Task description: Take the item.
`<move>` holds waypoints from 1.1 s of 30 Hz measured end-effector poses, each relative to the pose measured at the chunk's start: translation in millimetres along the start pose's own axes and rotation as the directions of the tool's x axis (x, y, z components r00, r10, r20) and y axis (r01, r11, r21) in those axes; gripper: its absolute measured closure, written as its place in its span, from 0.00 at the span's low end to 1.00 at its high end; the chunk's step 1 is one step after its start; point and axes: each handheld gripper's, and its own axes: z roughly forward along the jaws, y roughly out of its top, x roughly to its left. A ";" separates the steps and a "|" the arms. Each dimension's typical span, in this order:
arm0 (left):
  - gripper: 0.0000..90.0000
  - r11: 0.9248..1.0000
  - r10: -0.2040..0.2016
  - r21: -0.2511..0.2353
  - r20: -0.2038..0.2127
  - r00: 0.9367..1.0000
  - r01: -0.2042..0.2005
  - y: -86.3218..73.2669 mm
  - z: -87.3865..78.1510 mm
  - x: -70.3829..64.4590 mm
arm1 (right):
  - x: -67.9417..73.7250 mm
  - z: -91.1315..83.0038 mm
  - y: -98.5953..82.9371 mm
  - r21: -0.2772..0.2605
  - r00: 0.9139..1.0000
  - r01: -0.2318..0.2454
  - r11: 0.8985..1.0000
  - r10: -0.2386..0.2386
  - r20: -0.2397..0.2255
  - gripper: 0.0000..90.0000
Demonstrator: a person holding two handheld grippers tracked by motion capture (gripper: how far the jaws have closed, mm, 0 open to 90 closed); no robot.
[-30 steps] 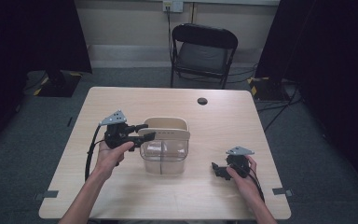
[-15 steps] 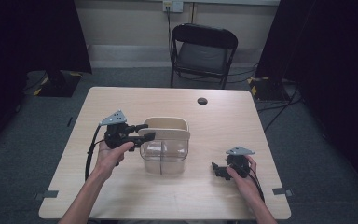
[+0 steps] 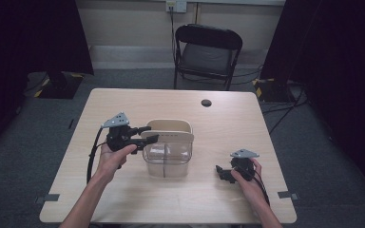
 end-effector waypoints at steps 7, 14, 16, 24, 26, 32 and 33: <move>0.52 1.000 -0.002 -0.003 0.006 1.000 0.002 -0.1 0.1 0.5 | 0.0 0.0 0.0 0.000 1.000 0.000 1.000 0.000 0.000 0.14; 0.52 1.000 0.004 0.005 0.001 1.000 -0.004 0.3 -0.1 0.0 | 0.0 0.0 0.0 0.000 1.000 0.000 1.000 0.000 0.000 0.14; 0.52 1.000 0.002 0.004 0.001 1.000 -0.002 0.4 0.0 0.1 | 0.0 0.0 0.0 0.000 1.000 0.000 1.000 0.000 0.000 0.14; 0.52 1.000 0.000 0.004 0.004 1.000 0.000 0.5 0.0 0.5 | 0.0 0.0 0.0 0.000 1.000 0.000 1.000 0.000 0.000 0.14; 0.52 1.000 0.001 0.005 0.004 1.000 -0.001 0.5 0.0 0.5 | 0.0 0.0 0.0 0.000 1.000 0.000 1.000 0.000 0.000 0.14; 0.52 1.000 0.001 0.005 0.003 1.000 -0.001 0.5 0.0 0.5 | 0.0 0.0 0.0 0.000 1.000 0.000 1.000 0.000 0.000 0.14; 0.52 1.000 0.001 0.005 0.003 1.000 -0.001 0.5 0.0 0.5 | 0.0 0.0 0.0 0.000 1.000 0.000 1.000 0.000 0.000 0.14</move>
